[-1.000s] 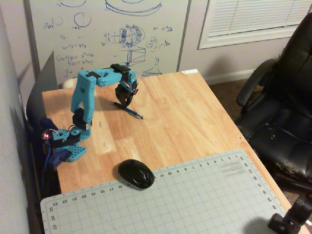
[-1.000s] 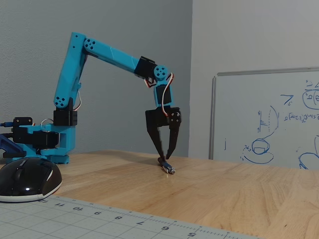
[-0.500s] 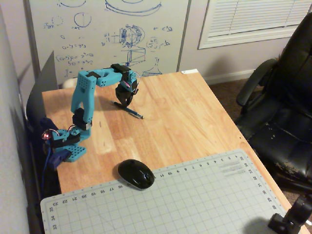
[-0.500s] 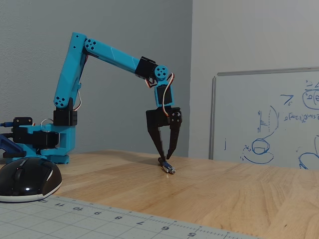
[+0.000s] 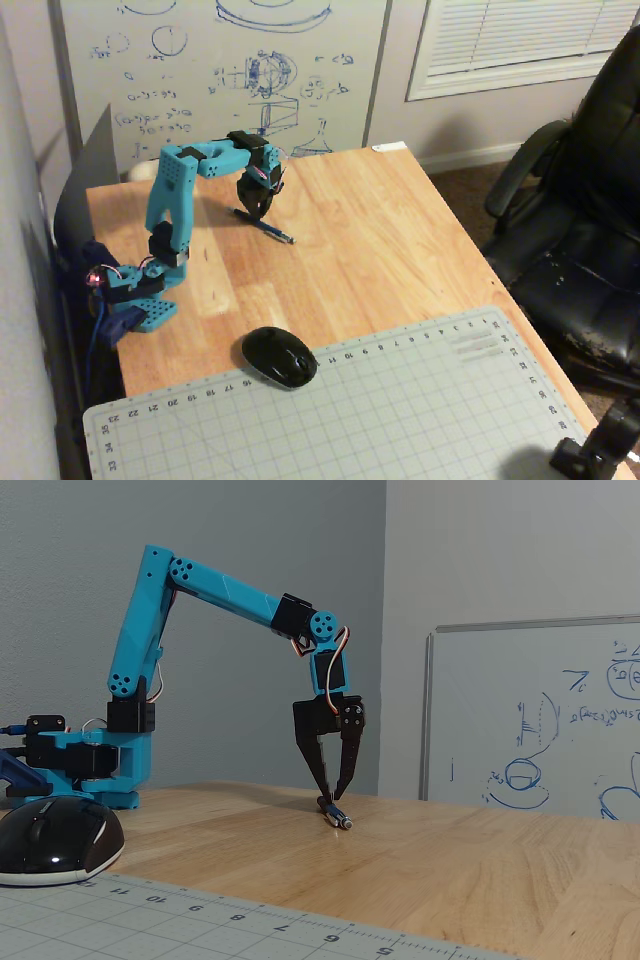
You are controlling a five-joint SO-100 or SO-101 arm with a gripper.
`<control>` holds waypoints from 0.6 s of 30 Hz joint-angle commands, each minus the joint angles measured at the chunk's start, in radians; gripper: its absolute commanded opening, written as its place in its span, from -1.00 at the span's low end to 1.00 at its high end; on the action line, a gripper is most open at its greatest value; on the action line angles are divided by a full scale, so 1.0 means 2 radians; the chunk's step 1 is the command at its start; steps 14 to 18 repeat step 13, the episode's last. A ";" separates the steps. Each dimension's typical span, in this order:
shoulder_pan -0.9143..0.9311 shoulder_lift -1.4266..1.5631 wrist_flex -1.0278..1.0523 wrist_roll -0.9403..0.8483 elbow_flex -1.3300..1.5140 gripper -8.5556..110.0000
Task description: Touch the pen.
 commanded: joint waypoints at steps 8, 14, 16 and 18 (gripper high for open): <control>0.002 0.002 -0.007 -0.003 -0.025 -0.85; 0.002 0.002 -0.007 -0.003 -0.025 -0.85; 0.002 0.002 -0.007 -0.003 -0.025 -0.85; 0.002 0.002 -0.007 -0.003 -0.025 -0.85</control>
